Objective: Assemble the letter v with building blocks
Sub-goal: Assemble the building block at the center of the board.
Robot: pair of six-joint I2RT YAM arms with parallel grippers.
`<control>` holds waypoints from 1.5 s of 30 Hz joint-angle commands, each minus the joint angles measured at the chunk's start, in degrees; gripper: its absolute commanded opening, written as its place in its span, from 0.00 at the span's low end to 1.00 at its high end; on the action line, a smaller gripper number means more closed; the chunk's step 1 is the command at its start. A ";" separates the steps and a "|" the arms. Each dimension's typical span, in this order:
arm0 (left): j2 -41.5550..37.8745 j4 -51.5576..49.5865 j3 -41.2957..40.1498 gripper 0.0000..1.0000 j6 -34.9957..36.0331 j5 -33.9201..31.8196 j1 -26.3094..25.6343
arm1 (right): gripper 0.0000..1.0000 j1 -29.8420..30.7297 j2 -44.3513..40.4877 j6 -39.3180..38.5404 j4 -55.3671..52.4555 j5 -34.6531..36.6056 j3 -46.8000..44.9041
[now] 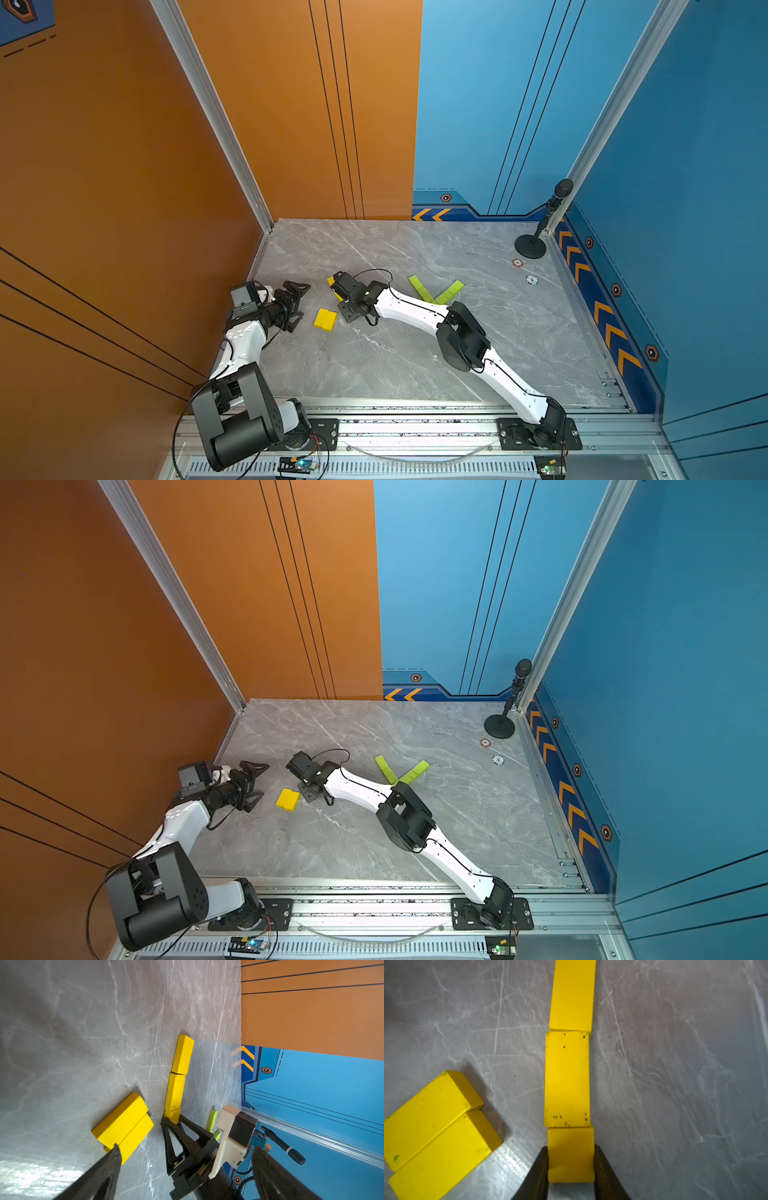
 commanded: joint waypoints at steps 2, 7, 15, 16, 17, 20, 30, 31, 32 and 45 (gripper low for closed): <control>0.56 -0.03 0.13 0.98 0.05 0.65 0.41 | 0.34 0.12 2.49 -1.76 -6.80 0.45 -3.44; 0.57 -0.02 0.09 0.98 0.15 0.65 0.41 | 0.34 0.18 2.49 -1.76 -6.80 0.28 -3.40; 0.62 0.00 0.15 0.98 0.10 0.66 0.49 | 0.37 0.27 3.11 -1.51 -6.71 -0.08 -2.79; 0.59 0.00 0.14 0.98 0.10 0.65 0.54 | 0.36 0.25 3.12 -1.49 -6.66 -0.11 -2.70; 0.57 -0.01 0.10 0.98 0.15 0.65 0.53 | 0.36 0.27 3.11 -1.53 -6.72 -0.08 -2.61; 0.56 -0.03 0.11 0.98 0.13 0.62 0.56 | 0.36 0.27 3.11 -1.57 -6.71 -0.07 -2.51; 0.46 -0.02 0.01 0.98 0.15 0.70 0.65 | 0.34 0.37 3.07 -1.56 -6.49 -0.13 -2.42; 0.42 -0.01 0.00 0.98 0.10 0.65 0.65 | 0.34 0.36 3.11 -1.57 -6.53 -0.06 -2.36; 0.43 -0.04 0.00 0.98 0.15 0.67 0.59 | 0.34 0.36 3.11 -1.51 -6.53 -0.06 -2.35; 0.39 -0.05 -0.02 0.98 0.12 0.65 0.65 | 0.34 0.43 2.89 -1.05 -6.27 -0.89 -2.35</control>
